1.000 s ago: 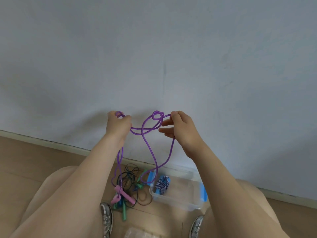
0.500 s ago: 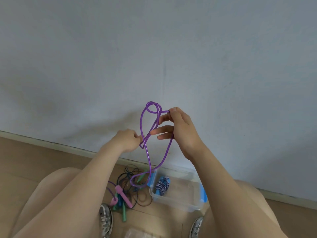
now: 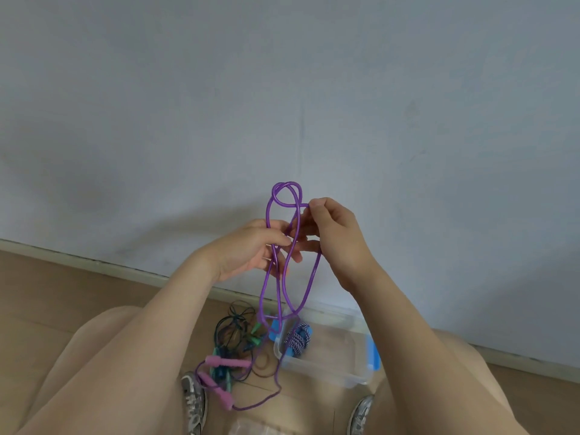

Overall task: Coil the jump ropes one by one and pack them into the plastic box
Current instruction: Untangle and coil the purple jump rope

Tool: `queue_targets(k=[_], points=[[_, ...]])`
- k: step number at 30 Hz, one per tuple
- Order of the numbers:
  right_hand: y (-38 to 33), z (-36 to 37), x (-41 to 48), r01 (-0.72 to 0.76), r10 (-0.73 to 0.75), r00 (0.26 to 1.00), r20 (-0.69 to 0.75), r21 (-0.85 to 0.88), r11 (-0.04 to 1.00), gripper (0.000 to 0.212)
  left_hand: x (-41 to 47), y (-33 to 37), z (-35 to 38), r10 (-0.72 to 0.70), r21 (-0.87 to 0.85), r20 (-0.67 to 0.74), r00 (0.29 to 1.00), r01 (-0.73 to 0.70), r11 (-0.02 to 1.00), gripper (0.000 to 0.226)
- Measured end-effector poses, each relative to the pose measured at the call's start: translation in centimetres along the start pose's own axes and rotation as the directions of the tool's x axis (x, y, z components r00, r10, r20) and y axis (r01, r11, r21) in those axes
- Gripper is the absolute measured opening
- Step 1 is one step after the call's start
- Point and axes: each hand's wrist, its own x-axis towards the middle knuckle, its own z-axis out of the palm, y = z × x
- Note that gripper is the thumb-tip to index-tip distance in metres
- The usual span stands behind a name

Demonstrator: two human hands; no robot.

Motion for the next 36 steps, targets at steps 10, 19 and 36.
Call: queue_targets(k=[10, 19, 36], points=[[0.9, -0.2, 0.5, 0.056, -0.067, 0.997, -0.04, -0.236, 0.97, 0.027, 0.1, 0.7, -0.3, 0.102, -0.155, -0.197, 0.975, -0.134, 0.979, 0.067], [1.2, -0.3, 0.7, 0.048, -0.004, 0.996, 0.093, -0.474, 0.879, 0.029, 0.7, -0.4, -1.1, 0.355, 0.283, -0.439, 0.826, -0.248, 0.927, 0.027], [0.8, -2.9, 2.0, -0.118, 0.042, 0.84, -0.54, -0.108, 0.987, 0.025, 1.2, -2.3, -5.6, -0.145, -0.126, -0.97, 0.198, 0.107, 0.986, 0.037]])
